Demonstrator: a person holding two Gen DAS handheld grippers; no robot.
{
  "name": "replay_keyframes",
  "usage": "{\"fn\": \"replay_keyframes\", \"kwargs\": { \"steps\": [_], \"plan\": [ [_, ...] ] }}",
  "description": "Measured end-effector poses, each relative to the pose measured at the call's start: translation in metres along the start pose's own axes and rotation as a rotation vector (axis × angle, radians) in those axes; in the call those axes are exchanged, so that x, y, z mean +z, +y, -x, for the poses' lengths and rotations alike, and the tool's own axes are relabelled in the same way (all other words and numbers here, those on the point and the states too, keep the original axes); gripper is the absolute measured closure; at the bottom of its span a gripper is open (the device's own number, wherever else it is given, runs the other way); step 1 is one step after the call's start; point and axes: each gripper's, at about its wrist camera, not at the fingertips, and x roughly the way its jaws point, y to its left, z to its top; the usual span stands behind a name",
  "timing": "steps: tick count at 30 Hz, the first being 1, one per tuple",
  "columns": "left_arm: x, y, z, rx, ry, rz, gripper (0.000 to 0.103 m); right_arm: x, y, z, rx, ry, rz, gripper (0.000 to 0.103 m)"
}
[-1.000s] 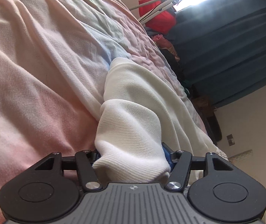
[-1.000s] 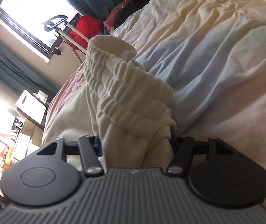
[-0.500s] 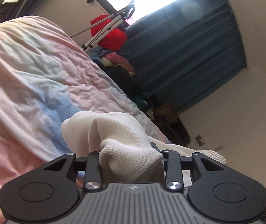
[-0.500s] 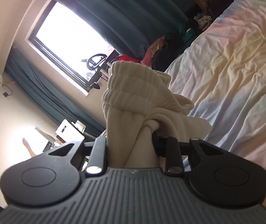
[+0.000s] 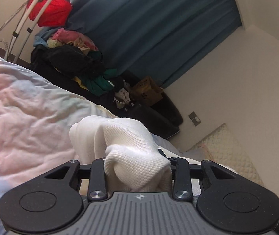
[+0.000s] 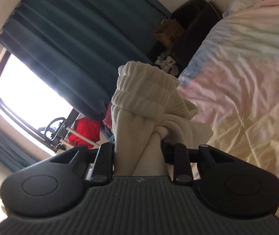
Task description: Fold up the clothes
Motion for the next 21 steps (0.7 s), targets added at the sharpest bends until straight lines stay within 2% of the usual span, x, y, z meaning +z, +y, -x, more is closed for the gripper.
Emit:
{"fn": "replay_keyframes", "kwargs": {
  "steps": [3,6,10,13,15,17,18,21],
  "plan": [
    [-0.008,0.018,-0.062,-0.035,0.044,-0.002,0.067,0.009,-0.039,-0.033,-0.028,-0.052,-0.067,0.074],
    [-0.032,0.059,-0.11,-0.036,0.103,-0.004,0.067,-0.012,-0.081,-0.058,-0.056,-0.089,-0.081,0.074],
    [-0.056,0.088,-0.111,0.002,0.133,-0.083,0.063,-0.057,-0.126,-0.078,-0.108,-0.067,-0.054,0.074],
    [-0.074,0.109,-0.109,0.03,0.151,-0.147,0.054,-0.089,-0.14,-0.07,-0.158,-0.046,-0.004,0.074],
    [-0.085,0.122,-0.108,0.049,0.163,-0.19,0.038,-0.106,-0.151,-0.065,-0.191,-0.01,-0.006,0.071],
    [-0.097,0.136,-0.106,0.068,0.175,-0.232,0.029,-0.123,-0.162,-0.063,-0.213,0.014,-0.022,0.067],
    [-0.103,0.143,-0.106,0.077,0.181,-0.254,0.028,-0.129,-0.163,-0.063,-0.226,0.012,-0.016,0.064],
    [-0.099,0.13,-0.094,0.126,0.219,-0.268,0.028,-0.124,-0.153,-0.06,-0.277,0.027,-0.03,0.06]
  ]
}}
